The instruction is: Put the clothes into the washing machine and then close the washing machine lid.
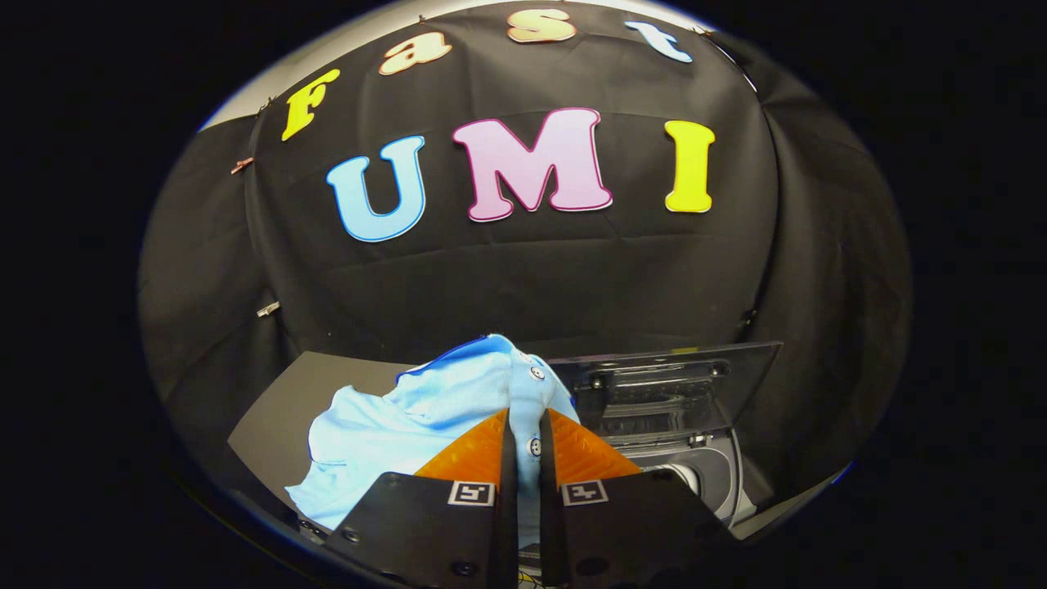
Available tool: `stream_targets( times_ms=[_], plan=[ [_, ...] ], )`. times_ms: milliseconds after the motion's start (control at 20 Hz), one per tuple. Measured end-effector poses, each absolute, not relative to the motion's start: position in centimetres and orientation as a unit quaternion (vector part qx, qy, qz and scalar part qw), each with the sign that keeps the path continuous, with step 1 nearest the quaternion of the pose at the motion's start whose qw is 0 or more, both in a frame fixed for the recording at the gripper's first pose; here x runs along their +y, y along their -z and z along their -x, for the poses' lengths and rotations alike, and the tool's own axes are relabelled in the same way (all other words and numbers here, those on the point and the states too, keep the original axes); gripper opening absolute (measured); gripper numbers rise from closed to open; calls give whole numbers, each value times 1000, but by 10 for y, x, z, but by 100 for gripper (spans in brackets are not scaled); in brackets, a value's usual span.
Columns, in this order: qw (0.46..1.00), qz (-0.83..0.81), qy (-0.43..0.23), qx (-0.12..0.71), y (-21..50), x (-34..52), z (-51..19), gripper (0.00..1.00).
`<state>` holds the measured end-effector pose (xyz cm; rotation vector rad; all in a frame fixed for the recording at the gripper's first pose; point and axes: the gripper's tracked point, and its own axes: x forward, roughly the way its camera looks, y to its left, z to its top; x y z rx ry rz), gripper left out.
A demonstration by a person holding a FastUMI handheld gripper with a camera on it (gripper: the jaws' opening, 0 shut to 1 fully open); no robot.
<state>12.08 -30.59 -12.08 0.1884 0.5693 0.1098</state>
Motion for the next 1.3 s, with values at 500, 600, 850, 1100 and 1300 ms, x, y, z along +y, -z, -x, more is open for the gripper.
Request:
stream_targets(
  times_ms=[500, 600, 850, 1100, 1300],
  plan=[
    [950, -120, -69, 282, 127, -394, -123, 15],
    [949, -115, -72, 283, 132, -404, -126, 15],
    [945, -105, -77, 301, 152, -411, -131, 15],
    [942, -102, -76, 309, 165, -422, -137, 15],
    [934, -108, -72, 333, 188, -426, -140, 15]
  ],
)
